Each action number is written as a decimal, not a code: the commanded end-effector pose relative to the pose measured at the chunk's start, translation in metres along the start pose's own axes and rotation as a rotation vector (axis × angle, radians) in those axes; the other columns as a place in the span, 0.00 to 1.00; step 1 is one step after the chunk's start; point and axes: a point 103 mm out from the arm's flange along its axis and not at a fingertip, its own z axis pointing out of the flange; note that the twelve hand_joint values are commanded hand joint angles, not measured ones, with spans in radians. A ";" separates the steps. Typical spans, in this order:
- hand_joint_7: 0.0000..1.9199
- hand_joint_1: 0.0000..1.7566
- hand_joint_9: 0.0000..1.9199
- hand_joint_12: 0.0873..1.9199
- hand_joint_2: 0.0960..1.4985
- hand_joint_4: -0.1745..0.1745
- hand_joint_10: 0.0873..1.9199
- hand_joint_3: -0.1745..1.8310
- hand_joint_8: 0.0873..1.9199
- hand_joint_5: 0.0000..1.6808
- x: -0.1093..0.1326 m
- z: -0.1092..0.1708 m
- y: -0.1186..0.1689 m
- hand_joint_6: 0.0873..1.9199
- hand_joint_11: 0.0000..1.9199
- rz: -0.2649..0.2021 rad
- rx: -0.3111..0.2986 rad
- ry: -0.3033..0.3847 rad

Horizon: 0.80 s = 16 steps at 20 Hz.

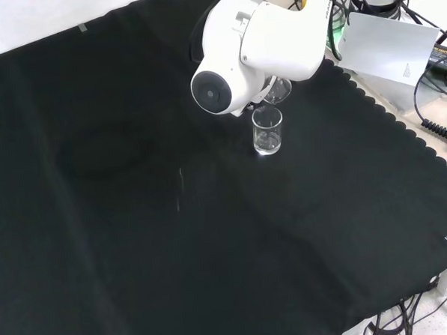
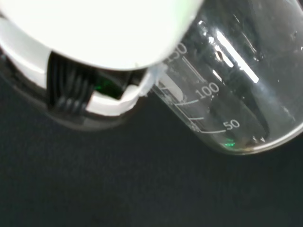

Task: Pour the water from the handheld beaker into the one on the table.

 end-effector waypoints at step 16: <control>0.73 0.83 0.96 0.32 0.13 0.00 0.00 0.67 0.35 0.77 -0.005 0.001 0.002 0.38 0.68 -0.030 -0.052 -0.001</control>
